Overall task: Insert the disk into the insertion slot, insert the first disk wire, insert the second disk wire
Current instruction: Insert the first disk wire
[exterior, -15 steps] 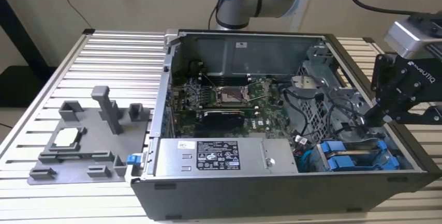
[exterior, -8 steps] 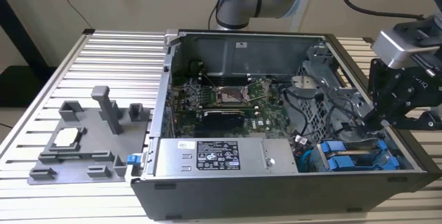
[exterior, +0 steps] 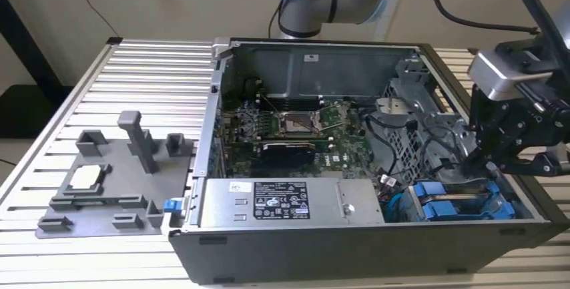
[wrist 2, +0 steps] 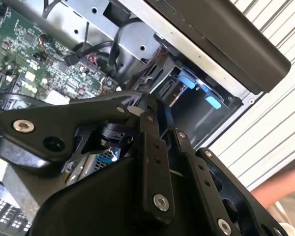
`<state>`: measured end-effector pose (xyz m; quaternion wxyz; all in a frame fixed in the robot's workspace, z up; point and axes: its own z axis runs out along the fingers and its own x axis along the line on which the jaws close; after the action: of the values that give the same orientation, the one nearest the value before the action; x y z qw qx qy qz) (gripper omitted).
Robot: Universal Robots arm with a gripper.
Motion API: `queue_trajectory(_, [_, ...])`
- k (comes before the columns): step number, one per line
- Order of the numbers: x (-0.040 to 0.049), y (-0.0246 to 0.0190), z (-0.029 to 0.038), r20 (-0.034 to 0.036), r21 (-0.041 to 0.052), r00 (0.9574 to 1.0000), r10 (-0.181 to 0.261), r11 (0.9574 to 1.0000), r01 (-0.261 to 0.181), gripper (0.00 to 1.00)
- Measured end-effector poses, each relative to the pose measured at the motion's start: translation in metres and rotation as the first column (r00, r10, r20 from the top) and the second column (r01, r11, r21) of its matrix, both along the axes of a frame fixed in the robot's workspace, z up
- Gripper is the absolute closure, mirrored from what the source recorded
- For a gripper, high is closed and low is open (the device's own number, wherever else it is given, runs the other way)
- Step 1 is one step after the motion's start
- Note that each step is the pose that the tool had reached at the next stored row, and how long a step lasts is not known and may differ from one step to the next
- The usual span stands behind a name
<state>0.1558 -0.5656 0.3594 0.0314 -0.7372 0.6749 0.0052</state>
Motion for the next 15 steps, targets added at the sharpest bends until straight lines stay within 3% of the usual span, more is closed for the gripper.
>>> queue_trajectory(7, [-0.0001,-0.0046,-0.0036,0.0001,-0.0001,1.0,0.0,1.0,0.0,0.81])
queue_trajectory(15, [0.0026,-0.0069,-0.007,0.0002,-0.0001,1.0,0.0,1.0,0.0,0.81])
